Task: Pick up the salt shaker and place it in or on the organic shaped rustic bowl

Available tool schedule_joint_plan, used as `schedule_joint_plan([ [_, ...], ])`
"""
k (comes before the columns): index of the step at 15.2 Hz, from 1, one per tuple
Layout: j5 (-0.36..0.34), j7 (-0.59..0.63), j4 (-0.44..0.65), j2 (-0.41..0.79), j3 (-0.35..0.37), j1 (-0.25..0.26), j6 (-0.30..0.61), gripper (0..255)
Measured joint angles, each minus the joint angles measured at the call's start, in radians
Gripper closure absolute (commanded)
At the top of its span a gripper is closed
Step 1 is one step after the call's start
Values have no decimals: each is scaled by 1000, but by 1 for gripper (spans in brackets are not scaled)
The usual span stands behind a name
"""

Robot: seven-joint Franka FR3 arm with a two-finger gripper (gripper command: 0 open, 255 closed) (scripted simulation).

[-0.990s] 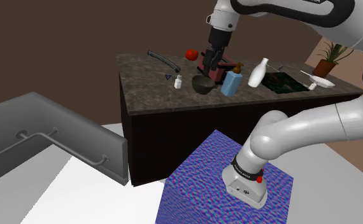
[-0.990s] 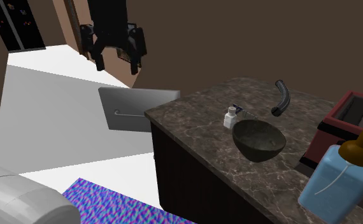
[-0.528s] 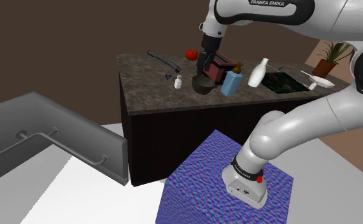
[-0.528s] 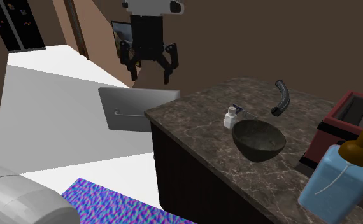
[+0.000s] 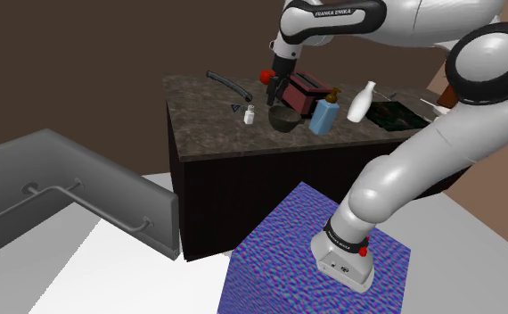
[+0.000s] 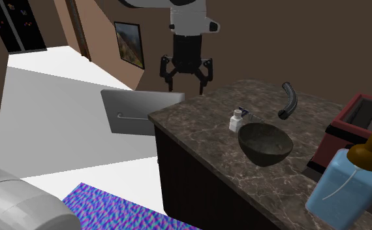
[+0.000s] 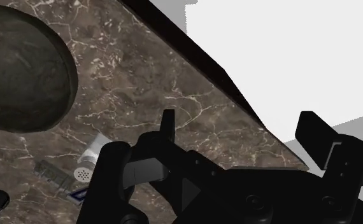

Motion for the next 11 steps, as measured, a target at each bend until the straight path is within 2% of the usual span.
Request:
schedule_joint_plan([
  [4,18,-82,82,134,-46,-11,54,0],
  [11,96,-218,284,406,-94,-39,119,0],
])
